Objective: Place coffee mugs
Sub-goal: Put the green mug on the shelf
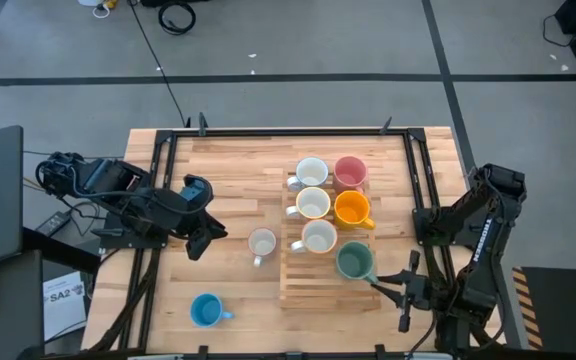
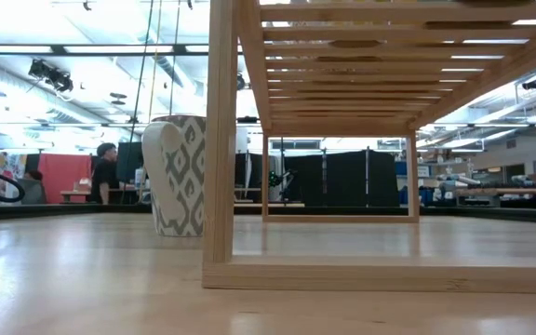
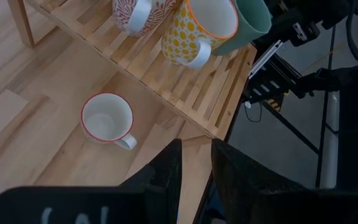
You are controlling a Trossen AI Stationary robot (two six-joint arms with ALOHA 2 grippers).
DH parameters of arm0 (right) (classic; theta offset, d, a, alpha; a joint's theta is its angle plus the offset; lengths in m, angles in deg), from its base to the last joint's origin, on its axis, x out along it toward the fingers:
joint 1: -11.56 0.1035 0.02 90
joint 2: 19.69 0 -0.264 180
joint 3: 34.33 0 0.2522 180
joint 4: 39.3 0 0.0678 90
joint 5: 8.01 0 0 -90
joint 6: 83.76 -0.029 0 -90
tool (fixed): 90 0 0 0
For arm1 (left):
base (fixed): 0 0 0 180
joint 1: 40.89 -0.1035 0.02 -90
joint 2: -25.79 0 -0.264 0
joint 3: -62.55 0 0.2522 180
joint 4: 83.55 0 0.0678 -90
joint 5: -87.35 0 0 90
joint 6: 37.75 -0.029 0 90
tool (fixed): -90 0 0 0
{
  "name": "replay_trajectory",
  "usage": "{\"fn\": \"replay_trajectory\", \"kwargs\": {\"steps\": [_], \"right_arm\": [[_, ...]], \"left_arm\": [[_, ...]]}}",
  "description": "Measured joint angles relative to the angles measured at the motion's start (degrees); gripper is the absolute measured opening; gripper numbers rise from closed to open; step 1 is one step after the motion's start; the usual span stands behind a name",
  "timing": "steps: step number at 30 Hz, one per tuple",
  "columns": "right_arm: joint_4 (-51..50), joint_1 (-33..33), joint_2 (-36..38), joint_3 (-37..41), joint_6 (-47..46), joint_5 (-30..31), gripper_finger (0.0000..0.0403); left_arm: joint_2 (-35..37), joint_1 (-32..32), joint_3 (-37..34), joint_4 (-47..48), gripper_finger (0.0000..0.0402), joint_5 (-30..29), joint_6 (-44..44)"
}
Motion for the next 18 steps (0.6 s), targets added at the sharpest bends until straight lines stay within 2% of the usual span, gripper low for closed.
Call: {"fn": "replay_trajectory", "kwargs": {"steps": [18], "right_arm": [[-3.2,-2.8,0.3,0.0,0.3,0.0,0.0074]], "left_arm": [[0.0,0.0,0.0,0.0,0.0091,0.0,-0.1]]}}
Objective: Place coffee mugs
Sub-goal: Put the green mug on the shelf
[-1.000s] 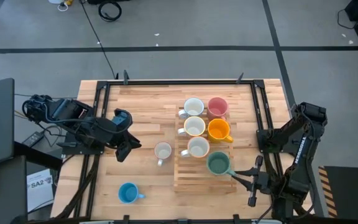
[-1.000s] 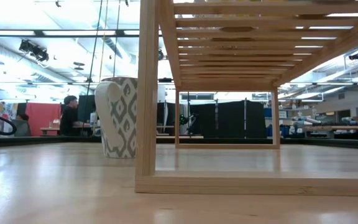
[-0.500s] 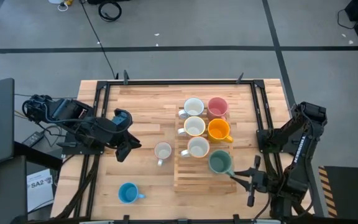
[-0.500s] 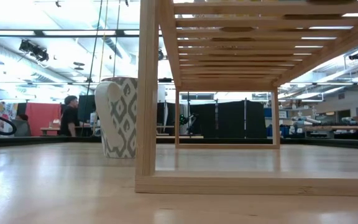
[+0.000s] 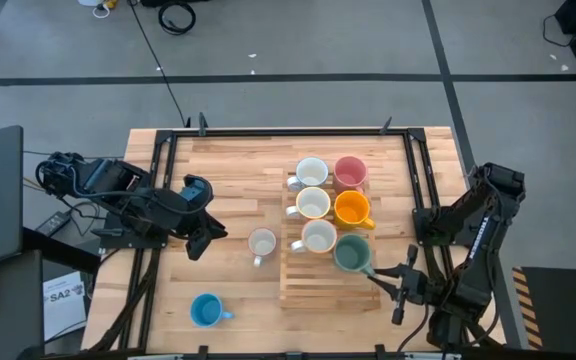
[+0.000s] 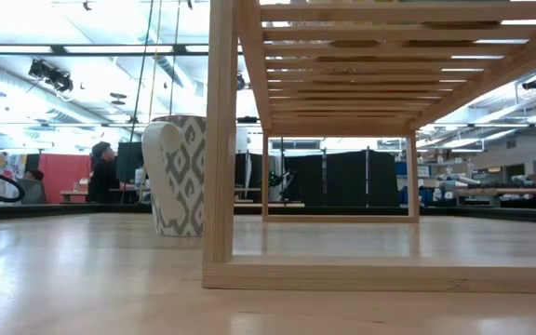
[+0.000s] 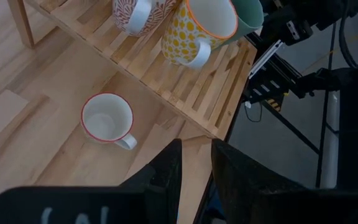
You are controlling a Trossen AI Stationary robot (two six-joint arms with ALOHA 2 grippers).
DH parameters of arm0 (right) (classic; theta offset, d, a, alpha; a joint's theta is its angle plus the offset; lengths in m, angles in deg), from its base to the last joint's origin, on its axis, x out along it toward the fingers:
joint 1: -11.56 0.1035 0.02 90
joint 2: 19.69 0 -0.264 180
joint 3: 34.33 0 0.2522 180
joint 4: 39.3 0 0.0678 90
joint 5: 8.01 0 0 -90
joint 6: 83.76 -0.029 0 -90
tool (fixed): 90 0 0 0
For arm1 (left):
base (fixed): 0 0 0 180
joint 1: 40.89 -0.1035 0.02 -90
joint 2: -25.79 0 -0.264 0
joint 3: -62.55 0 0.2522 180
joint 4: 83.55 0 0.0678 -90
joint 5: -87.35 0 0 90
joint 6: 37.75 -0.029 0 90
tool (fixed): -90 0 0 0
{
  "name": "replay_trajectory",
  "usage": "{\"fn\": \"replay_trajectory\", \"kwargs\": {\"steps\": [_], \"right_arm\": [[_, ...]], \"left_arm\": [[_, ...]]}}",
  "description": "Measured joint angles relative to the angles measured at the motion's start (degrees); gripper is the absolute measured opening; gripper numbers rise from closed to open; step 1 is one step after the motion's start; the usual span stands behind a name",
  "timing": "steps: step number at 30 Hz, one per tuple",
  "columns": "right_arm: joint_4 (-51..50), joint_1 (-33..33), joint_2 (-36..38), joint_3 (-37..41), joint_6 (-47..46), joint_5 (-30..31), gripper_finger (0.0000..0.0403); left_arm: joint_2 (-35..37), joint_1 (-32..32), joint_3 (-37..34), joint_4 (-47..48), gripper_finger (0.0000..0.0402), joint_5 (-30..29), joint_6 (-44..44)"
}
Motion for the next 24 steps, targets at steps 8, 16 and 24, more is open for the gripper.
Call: {"fn": "replay_trajectory", "kwargs": {"steps": [8,16,24], "right_arm": [[-2.1,0.0,2.9,0.0,0.0,-2.5,0.0074],[-5.6,-0.8,3.5,0.0,0.1,-5.1,0.0074],[-6.1,-1.3,3.6,0.0,0.0,-6.2,0.0074]], "left_arm": [[0.0,0.0,0.0,0.0,0.0091,0.0,0.0],[0.0,0.0,0.0,0.0,0.0091,0.0,0.0],[0.0,0.0,0.0,0.0,0.0091,0.0,0.0]]}}
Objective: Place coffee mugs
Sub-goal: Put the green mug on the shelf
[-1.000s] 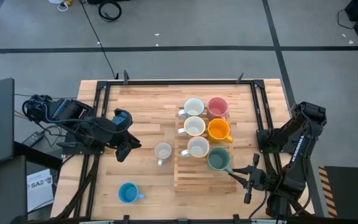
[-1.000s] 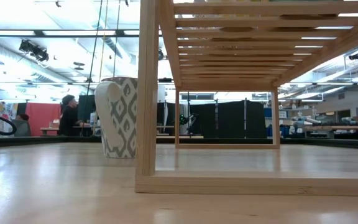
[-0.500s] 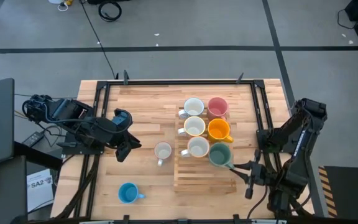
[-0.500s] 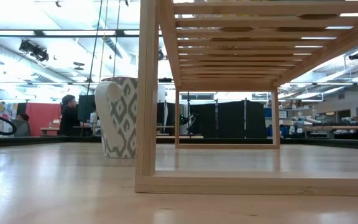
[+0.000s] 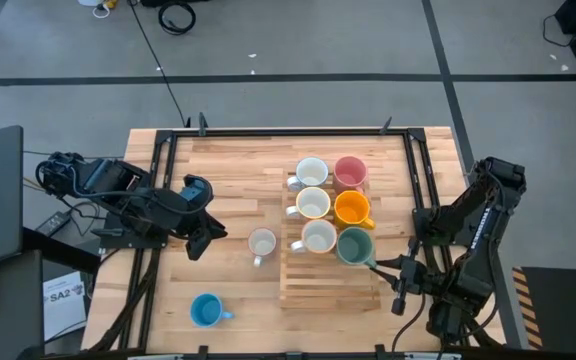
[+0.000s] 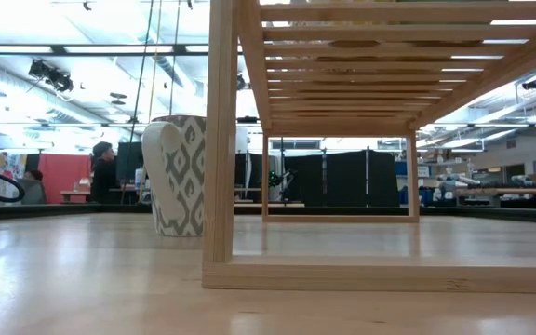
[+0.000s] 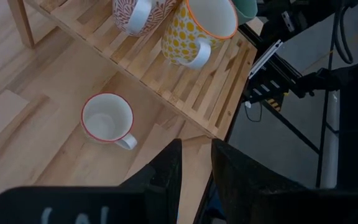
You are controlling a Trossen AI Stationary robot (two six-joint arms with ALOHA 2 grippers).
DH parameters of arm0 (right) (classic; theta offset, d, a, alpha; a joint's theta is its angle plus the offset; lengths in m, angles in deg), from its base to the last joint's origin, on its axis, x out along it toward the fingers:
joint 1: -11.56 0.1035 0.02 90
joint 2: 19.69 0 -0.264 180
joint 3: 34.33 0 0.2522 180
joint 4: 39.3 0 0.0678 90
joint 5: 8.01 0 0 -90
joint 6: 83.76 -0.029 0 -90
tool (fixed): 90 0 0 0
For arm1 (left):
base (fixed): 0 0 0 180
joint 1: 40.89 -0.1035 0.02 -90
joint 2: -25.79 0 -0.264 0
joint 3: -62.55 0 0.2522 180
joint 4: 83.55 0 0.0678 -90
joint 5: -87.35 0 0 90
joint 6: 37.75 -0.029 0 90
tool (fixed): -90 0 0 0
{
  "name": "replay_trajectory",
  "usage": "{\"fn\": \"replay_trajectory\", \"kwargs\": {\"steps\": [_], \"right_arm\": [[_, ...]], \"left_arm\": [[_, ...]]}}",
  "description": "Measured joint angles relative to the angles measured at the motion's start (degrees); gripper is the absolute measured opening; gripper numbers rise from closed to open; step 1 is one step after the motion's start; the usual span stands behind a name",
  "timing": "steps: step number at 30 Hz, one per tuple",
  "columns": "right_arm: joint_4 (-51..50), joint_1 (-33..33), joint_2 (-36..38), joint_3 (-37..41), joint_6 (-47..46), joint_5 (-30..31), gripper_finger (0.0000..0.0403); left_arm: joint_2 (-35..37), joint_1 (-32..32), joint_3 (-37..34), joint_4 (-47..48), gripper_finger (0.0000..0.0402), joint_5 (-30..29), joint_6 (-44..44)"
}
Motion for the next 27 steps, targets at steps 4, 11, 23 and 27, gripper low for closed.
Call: {"fn": "replay_trajectory", "kwargs": {"steps": [4,11,23,27], "right_arm": [[0.1,-0.1,0.0,0.0,-0.1,-1.9,0.0074],[0.2,-0.4,0.0,0.0,0.0,-4.5,0.0074],[0.2,-0.4,0.0,0.0,0.1,-3.2,0.0074],[0.2,-0.4,0.4,0.0,0.1,-3.0,0.0074]], "left_arm": [[0.0,0.0,0.0,0.0,0.0091,0.0,0.0],[0.0,0.0,0.0,0.0,0.0091,0.0,0.0],[0.0,0.0,0.0,0.0,0.0091,0.0,0.0],[0.0,0.0,0.0,0.0,0.0091,0.0,0.0]]}}
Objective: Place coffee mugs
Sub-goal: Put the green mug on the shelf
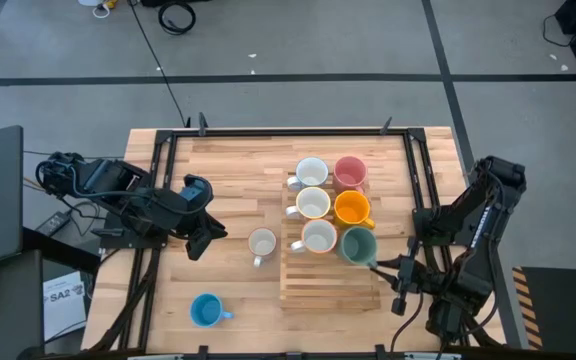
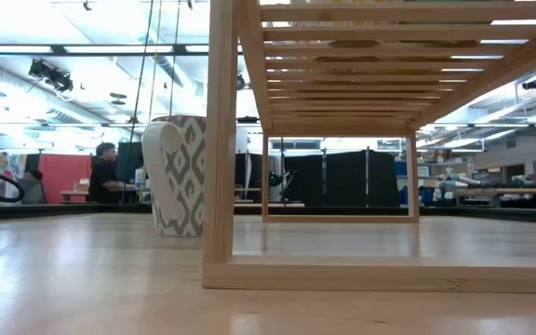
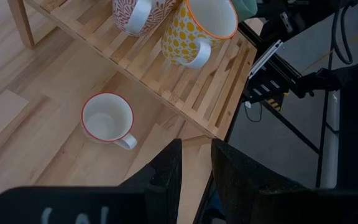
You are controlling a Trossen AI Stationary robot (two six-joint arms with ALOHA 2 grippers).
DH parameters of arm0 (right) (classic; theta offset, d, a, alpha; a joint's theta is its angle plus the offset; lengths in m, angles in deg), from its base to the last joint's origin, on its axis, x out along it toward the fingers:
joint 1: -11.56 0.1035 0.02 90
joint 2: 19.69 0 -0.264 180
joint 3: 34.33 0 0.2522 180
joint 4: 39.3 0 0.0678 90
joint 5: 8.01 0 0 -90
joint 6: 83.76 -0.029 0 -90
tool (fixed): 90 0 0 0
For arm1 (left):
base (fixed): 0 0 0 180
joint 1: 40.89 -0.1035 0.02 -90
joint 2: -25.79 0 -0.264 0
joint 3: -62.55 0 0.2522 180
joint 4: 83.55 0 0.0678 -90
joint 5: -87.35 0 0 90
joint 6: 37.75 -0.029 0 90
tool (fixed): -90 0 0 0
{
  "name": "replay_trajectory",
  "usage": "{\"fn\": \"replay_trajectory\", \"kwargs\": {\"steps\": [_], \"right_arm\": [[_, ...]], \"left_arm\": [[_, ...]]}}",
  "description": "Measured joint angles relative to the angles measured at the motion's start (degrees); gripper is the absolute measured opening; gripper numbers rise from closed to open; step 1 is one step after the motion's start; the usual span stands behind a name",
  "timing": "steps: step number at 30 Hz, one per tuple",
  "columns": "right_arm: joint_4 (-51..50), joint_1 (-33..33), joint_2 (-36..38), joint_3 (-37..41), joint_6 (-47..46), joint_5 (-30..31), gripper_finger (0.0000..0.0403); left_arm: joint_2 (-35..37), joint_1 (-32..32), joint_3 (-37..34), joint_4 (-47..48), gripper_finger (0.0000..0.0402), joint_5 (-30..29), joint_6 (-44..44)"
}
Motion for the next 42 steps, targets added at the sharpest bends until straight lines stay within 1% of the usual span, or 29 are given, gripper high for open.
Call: {"fn": "replay_trajectory", "kwargs": {"steps": [12,14,18,29,34,42], "right_arm": [[-0.1,-0.1,4.8,0.0,0.0,-0.7,0.0074],[0.2,-0.1,4.8,0.0,0.0,-0.9,0.0074],[1.0,-0.1,4.8,0.0,0.0,-3.1,0.0073],[2.0,-0.2,4.7,0.0,0.0,-4.1,0.0075],[2.0,-0.2,4.7,0.0,0.0,-4.6,0.0087],[2.0,-0.2,4.7,0.0,0.0,-4.7,0.0133]], "left_arm": [[0.0,0.0,0.0,0.0,0.0091,0.0,0.0],[0.0,0.0,0.0,0.0,0.0091,0.0,0.0],[0.0,0.0,0.0,0.0,0.0091,0.0,0.0],[0.0,0.0,0.0,0.0,0.0091,0.0,0.0],[0.0,0.0,0.0,0.0,0.0091,0.0,0.0],[0.0,0.0,0.0,0.0,0.0091,0.0,0.0]]}}
